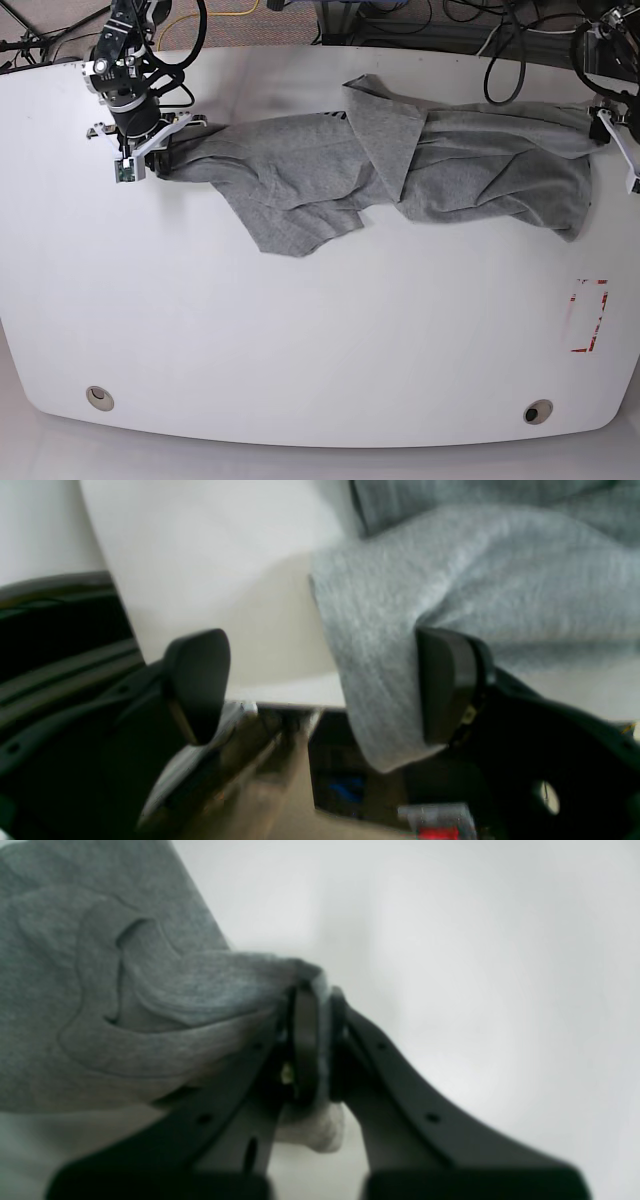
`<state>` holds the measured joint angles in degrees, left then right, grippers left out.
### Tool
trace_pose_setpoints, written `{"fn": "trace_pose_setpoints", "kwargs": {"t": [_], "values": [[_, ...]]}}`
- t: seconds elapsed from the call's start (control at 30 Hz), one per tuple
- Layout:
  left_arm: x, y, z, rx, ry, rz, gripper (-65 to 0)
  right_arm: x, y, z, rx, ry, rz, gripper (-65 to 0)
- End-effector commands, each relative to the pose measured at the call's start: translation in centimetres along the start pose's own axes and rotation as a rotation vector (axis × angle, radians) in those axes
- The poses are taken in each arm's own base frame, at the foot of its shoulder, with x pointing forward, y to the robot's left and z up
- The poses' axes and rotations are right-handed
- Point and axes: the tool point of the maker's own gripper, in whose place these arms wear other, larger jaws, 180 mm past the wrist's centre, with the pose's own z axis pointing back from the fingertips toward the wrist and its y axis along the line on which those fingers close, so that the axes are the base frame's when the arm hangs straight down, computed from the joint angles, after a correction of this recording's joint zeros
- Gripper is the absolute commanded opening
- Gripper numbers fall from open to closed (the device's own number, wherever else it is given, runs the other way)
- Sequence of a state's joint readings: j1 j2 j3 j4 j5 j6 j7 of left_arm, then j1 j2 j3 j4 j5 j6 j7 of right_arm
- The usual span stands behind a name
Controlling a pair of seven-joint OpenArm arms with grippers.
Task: Fold the T-shirt properly
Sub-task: 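Drag the shirt with both grippers away from the table edge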
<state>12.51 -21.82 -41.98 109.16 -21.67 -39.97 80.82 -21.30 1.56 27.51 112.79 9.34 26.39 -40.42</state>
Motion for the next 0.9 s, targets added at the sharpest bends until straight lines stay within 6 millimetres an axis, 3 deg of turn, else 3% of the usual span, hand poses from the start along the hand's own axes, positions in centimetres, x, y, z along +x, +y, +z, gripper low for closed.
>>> {"fn": "trace_pose_setpoints", "kwargs": {"t": [0.0,0.17,0.4,0.6,0.87], "values": [[2.5,1.7,1.8,0.037,-0.092,-0.030,-13.3,1.3,0.1,0.2,-0.002,-0.051,-0.005,-65.0],[4.5,2.9,3.1,0.033,-0.203,0.027,-13.3,1.9,0.4,0.0,0.001,-0.067,-0.016,-65.0],[7.4,3.0,5.3,-0.047,-0.379,0.053,-13.3,2.0,0.4,0.0,0.001,-0.069,-0.016,-65.0],[8.5,4.3,5.9,-0.005,-0.429,0.083,-13.3,2.2,0.4,-0.1,0.002,-0.073,-0.018,-65.0],[8.5,5.5,2.0,-0.003,-0.386,0.232,-13.3,2.2,0.4,-0.1,0.002,-0.073,-0.018,-65.0]]}}
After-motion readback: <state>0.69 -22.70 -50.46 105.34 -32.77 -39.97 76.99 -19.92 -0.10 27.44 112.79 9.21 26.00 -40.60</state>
